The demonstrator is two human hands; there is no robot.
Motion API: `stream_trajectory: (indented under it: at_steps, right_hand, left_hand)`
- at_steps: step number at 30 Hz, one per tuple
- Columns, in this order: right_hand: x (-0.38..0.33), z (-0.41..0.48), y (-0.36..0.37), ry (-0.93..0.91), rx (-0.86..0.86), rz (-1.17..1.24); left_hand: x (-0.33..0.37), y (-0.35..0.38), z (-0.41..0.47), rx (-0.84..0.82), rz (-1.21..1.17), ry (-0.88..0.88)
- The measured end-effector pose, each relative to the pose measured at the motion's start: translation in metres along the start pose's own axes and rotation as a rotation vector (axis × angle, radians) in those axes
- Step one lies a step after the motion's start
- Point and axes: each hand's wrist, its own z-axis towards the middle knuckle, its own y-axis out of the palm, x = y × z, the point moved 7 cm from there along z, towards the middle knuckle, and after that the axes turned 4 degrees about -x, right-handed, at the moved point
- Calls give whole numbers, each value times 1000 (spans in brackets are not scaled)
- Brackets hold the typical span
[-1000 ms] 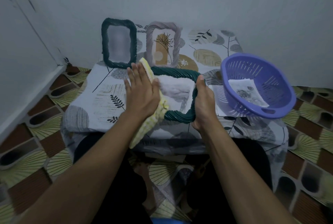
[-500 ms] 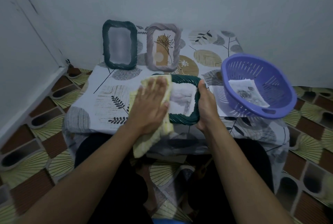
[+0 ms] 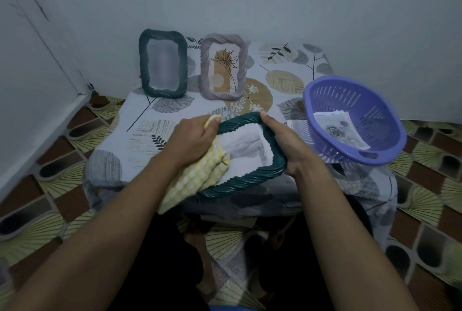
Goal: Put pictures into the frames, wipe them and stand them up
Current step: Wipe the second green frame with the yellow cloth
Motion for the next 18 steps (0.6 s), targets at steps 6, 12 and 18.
stream_trajectory:
  at_steps: [6, 12, 18]
  right_hand:
    - [-4, 2, -5, -232, 57, 459]
    - [10, 10, 15, -384, 180, 386]
    - [-2, 6, -3, -423, 383, 229]
  left_hand:
    - [-22, 3, -8, 194, -267, -446]
    - [-1, 15, -14, 161, -443, -368]
    - [21, 45, -42, 5, 8, 29]
